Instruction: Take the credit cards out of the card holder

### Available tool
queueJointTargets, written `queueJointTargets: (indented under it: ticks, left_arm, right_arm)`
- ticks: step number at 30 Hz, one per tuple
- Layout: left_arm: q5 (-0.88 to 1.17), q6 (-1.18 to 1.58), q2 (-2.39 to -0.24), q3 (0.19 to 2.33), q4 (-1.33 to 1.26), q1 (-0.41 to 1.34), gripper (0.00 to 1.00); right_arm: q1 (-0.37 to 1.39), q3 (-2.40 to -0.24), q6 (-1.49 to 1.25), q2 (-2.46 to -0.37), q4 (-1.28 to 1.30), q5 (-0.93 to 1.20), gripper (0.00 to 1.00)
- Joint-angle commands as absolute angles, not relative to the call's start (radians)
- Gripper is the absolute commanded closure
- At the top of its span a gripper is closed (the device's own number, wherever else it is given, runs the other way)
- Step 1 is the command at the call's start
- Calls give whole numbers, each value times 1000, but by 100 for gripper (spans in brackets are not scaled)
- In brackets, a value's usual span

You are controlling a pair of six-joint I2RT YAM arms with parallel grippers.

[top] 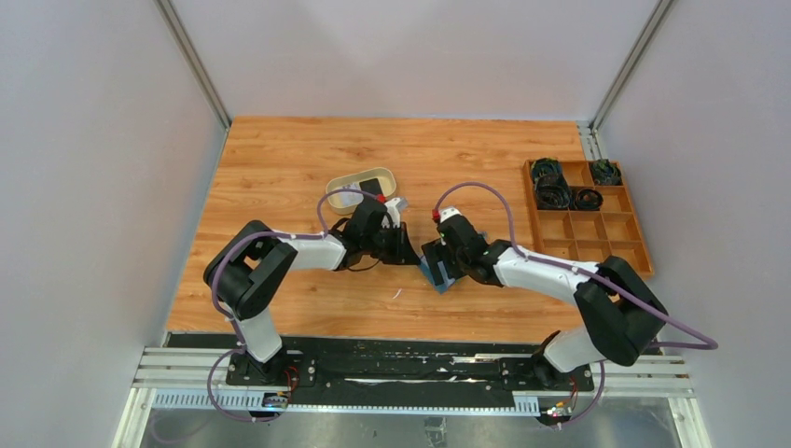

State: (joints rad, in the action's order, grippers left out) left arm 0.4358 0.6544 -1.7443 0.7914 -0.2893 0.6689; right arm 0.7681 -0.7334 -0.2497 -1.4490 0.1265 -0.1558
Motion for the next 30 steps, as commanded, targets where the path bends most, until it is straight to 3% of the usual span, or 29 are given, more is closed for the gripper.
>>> queueJointTargets:
  ticks: [1, 17, 23, 30]
  left_arm:
    - [511, 617, -1765, 809, -268, 664, 100]
    - [633, 590, -1801, 837, -267, 664, 100]
    - [658, 582, -1808, 837, -267, 665, 100]
    - [690, 559, -1818, 852, -236, 664, 100]
  right_arm:
    - [687, -691, -240, -1412, 149, -167, 10]
    - [656, -759, -195, -1419, 124, -125, 11]
    - [657, -779, -160, -1431, 116, -121, 18]
    - [652, -807, -102, -1463, 116, -18, 17]
